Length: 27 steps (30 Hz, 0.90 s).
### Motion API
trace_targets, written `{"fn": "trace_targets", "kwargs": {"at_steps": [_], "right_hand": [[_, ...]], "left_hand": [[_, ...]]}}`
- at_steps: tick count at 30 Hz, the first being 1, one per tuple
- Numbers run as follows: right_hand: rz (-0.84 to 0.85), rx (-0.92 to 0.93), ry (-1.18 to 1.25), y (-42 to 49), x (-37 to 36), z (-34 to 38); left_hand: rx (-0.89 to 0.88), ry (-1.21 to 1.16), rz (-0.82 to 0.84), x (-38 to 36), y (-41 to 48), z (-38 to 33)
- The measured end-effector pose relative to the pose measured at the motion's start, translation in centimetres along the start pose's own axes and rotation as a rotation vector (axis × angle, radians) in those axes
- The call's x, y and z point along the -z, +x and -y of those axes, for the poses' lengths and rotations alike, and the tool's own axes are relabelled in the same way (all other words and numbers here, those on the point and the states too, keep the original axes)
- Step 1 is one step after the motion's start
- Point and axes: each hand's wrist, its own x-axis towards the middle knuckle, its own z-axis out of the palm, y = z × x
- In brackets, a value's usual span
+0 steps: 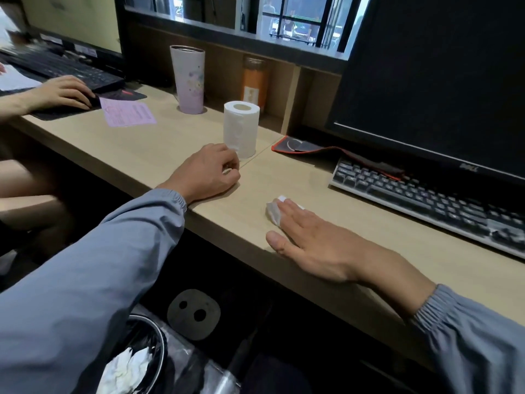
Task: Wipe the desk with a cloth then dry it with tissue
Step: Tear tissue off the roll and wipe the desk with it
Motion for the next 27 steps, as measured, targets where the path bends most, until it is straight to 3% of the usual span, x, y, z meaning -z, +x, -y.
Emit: {"fn": "trace_targets", "kwargs": {"at_steps": [4, 7, 12, 19, 27], "right_hand": [[-0.010, 0.081, -0.023, -2.5, -1.7, 1.6], [-0.017, 0.102, 0.010, -3.7, -1.9, 1.5], [-0.001, 0.000, 0.049, 0.2, 0.0, -0.8], [-0.006, 0.050, 0.012, -3.7, -2.3, 0.5], [-0.009, -0.057, 0.077, 0.6, -0.2, -2.4]], "left_hand": [[0.000, 0.046, -0.007, 0.2, -0.3, -0.6], [0.094, 0.129, -0.011, -0.5, -0.2, -2.5], [0.223, 0.181, -0.009, -3.3, -1.1, -7.4], [0.041, 0.013, -0.129, -3.6, -2.9, -7.2], [-0.021, -0.012, -0.079, -3.6, -2.7, -7.2]]}}
